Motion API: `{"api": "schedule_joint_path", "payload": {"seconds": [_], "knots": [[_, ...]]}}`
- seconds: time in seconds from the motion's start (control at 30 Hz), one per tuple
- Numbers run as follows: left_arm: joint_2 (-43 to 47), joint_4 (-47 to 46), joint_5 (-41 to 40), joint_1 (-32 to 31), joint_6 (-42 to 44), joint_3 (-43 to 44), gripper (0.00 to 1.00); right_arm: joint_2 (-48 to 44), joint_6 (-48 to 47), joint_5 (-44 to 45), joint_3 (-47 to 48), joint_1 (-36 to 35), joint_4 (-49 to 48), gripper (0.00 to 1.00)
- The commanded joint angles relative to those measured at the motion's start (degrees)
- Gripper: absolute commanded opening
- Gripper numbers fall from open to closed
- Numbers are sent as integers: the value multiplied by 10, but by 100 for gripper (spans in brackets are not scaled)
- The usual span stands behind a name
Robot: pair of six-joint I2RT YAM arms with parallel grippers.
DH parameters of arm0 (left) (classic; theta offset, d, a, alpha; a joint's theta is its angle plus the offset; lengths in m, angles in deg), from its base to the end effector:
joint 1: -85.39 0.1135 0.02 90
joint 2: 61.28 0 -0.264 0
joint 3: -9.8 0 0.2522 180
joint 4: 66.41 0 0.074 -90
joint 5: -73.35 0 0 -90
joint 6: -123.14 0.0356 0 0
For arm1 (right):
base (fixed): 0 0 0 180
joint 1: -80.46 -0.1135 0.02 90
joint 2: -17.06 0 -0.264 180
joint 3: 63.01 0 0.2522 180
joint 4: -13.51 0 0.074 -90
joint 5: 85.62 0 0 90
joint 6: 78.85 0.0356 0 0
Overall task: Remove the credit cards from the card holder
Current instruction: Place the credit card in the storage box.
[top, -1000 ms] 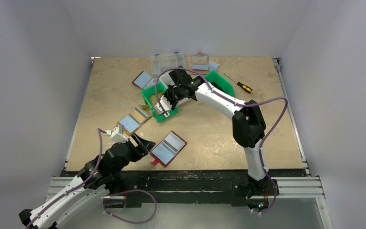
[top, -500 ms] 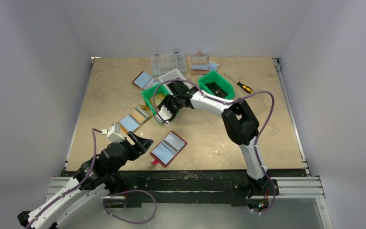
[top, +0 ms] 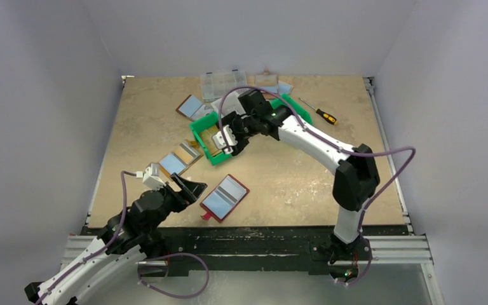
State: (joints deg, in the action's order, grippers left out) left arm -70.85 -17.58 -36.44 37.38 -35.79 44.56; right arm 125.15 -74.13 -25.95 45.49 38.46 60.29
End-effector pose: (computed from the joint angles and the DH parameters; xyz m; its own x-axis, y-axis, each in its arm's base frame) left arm 0.0667 -0.0561 0.2216 -0.5554 -0.6954 -0.4560 -0.0735 0.5873 -0.8060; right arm 0.3049 0.2987 0.2905 0.7894 -0.4468 -0.4210 -0.6049 -0.4491 -0.6576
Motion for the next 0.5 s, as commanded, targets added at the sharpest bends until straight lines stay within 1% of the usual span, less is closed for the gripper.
{"api": "schedule_joint_path", "payload": {"seconds": [0.0, 0.07, 0.13, 0.2, 0.23, 0.33, 0.37, 0.47], "knots": [[-11, -61, 21, 0, 55, 9, 85, -86, 170, -96, -55, 0, 34, 71], [-25, -81, 32, 1, 77, 11, 85, -125, 261, -128, -92, 1, 20, 72], [-42, -108, 45, 1, 91, 7, 85, -171, 320, -163, -135, 7, 18, 74], [-65, -151, 66, 1, 101, -7, 85, -214, 397, -210, -189, 28, -7, 76], [-78, -178, 80, 1, 104, -15, 84, -237, 419, -232, -217, 43, -21, 80], [-130, -269, 127, 1, 110, -43, 84, -318, 489, -300, -318, 115, -98, 97], [-154, -296, 140, 1, 111, -53, 83, -344, 505, -305, -356, 135, -123, 99], [-206, -378, 168, 0, 115, -64, 82, -413, 517, -303, -422, 166, -166, 99]]}}
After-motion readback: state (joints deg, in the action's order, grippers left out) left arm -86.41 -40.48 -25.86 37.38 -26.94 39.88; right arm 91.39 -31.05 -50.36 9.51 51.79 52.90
